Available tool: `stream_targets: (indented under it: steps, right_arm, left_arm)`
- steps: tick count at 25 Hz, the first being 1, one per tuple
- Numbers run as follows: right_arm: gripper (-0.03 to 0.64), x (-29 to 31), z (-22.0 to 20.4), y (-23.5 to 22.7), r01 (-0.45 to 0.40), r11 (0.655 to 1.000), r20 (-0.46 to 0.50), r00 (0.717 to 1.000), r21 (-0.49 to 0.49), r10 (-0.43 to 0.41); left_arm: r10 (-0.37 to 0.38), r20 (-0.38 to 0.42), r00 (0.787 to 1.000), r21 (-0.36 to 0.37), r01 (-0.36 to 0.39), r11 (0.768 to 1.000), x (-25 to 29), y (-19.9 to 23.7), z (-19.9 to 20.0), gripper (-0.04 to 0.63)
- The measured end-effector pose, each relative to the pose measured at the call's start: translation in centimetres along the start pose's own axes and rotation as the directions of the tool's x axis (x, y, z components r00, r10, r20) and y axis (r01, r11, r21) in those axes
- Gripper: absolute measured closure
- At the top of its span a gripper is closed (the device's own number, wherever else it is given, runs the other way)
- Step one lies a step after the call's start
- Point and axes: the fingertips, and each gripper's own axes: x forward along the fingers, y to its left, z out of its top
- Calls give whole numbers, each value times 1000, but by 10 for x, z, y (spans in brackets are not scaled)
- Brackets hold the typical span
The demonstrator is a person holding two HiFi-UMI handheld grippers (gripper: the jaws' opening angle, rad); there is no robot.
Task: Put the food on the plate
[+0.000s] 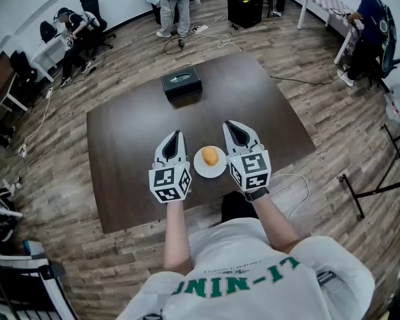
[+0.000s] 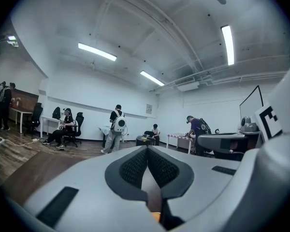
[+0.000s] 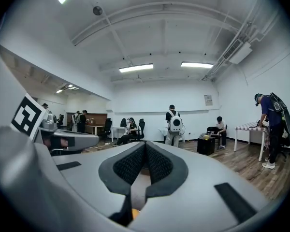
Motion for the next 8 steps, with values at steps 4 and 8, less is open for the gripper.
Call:
stream_targets:
  steps: [4, 8]
  right_arm:
    - [600, 10, -4, -4, -18, 1000, -6, 1000, -4, 18]
    - [600, 28, -6, -14, -26, 1000, -8, 1000, -7, 26]
  left_arm:
    - [-1, -5, 1000, -9, 1, 1000, 12, 3, -4, 583]
    - [-6, -4, 1000, -4, 6, 1000, 33, 6, -3, 583]
